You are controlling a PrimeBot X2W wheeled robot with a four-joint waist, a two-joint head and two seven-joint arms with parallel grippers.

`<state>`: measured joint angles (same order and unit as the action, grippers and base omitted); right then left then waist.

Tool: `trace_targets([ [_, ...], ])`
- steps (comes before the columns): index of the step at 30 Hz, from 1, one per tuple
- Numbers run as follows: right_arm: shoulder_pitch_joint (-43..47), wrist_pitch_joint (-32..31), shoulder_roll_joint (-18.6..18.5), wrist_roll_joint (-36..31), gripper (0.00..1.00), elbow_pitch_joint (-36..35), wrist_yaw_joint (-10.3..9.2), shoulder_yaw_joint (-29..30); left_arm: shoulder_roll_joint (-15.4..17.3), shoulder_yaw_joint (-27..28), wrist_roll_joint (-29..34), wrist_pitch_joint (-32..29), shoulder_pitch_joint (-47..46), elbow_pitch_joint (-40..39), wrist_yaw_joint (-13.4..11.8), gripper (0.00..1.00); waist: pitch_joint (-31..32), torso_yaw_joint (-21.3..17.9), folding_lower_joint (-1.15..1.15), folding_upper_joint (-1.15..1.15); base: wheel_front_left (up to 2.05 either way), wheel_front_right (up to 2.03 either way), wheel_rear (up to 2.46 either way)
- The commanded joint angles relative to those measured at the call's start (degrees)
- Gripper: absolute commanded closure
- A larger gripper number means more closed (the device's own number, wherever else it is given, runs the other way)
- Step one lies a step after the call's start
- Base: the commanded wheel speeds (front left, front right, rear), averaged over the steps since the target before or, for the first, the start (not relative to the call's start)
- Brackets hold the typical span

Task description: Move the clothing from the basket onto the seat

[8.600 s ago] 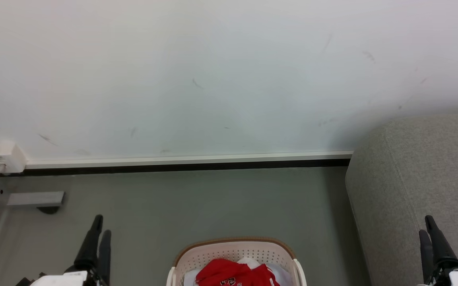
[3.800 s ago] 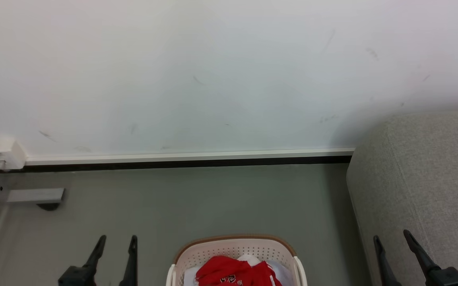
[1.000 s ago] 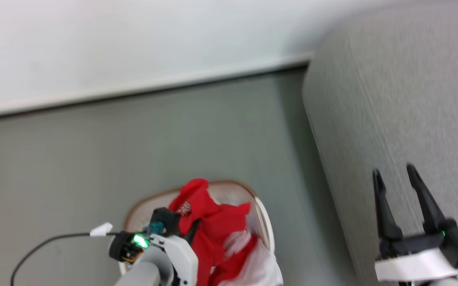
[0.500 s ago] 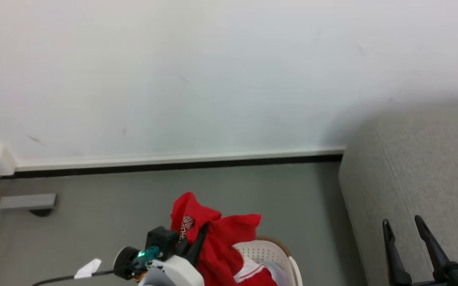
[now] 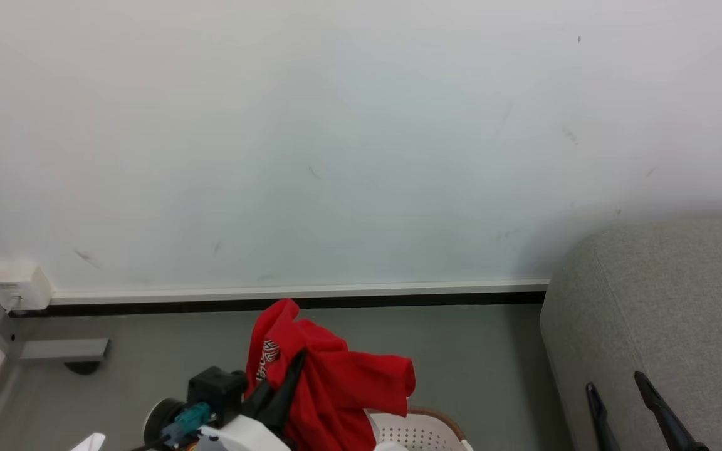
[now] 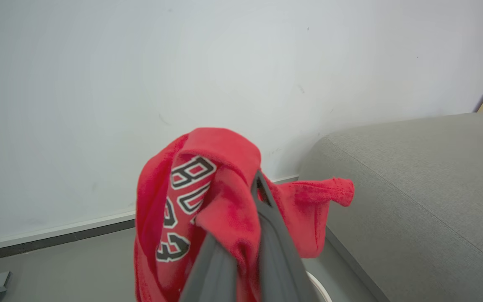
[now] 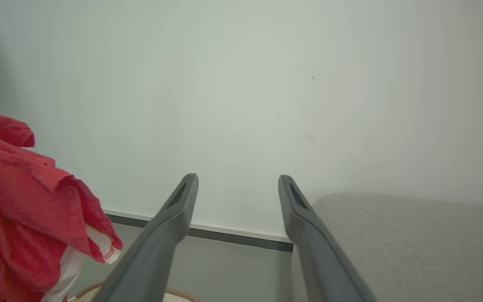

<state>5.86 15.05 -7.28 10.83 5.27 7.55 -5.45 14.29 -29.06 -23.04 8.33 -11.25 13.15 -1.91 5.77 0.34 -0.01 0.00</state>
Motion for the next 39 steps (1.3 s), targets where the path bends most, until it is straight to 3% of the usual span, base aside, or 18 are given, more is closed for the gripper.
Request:
trace_targets([
  [1, 0.19, 0.19, -0.81, 0.72, 0.00, -0.45, -0.12, -0.81, 0.70, -0.03, -0.64, -0.70, 0.91, -1.35, -0.10, 1.00, -0.02, 0.00, 0.01, 0.00, 0.00, 0.00, 0.00],
  [7, -3.26, 0.19, -4.14, 2.50, 0.00, -2.15, -0.12, -8.14, 2.38, -0.89, -0.38, -4.11, 1.21, -7.36, 0.00, 1.00, -0.52, -0.29, 0.01, 0.00, 0.00, 0.00, 0.00],
  [14, -12.41, 0.19, -12.79, 10.14, 0.00, -2.76, -0.12, -26.24, 1.76, -3.82, -0.72, -7.68, -0.76, -11.94, 1.76, 1.00, -0.60, -0.39, 0.01, 0.00, 0.00, 0.00, 0.00],
  [21, -22.41, 0.19, -19.09, 16.54, 0.00, -0.60, -0.12, -41.69, 0.00, -7.66, -0.39, -10.02, -2.90, -14.12, 4.13, 1.00, -0.75, -0.17, 0.01, 0.00, 0.00, 0.00, 0.00],
  [26, -28.38, 0.16, -20.60, 19.80, 0.00, 1.64, -0.12, -49.11, -2.11, -10.79, -1.47, -11.38, -4.36, -15.20, 5.93, 1.00, -1.09, -0.05, 0.01, 0.00, 0.00, 0.00, 0.00],
  [34, -33.40, -0.09, -18.90, 26.60, 0.00, 5.65, -0.12, -58.21, -4.47, -15.36, -3.24, -12.60, -5.42, -16.09, 7.87, 1.00, -0.99, -0.11, 0.01, 0.00, 0.00, 0.00, 0.00],
  [35, -33.78, -0.04, -18.66, 27.53, 0.79, 6.20, -0.12, -58.35, -4.44, -15.52, -3.36, -12.66, -5.44, -16.12, 7.95, 1.00, -0.91, -0.14, 0.01, 0.00, 0.00, 0.00, 0.00],
  [36, -33.96, 0.00, -18.47, 28.66, 1.00, 6.44, -0.12, -58.79, -4.41, -15.71, -3.48, -12.68, -5.47, -16.09, 8.01, 1.00, -0.89, -0.17, 0.01, 0.00, 0.00, 0.00, 0.00],
  [38, -34.18, 0.04, -18.40, 30.74, 1.00, 6.67, -0.12, -58.99, -4.21, -15.75, -3.42, -12.31, -5.46, -15.76, 7.82, 1.00, -0.93, -0.28, 0.01, 0.00, 0.00, 0.00, 0.00],
  [39, -34.30, 0.10, -18.57, 31.25, 1.00, 6.74, -0.12, -58.79, -4.05, -15.65, -3.03, -12.01, -5.51, -15.51, 7.58, 0.91, -0.94, -0.36, 0.01, 0.00, 0.00, 0.00, 0.00],
])
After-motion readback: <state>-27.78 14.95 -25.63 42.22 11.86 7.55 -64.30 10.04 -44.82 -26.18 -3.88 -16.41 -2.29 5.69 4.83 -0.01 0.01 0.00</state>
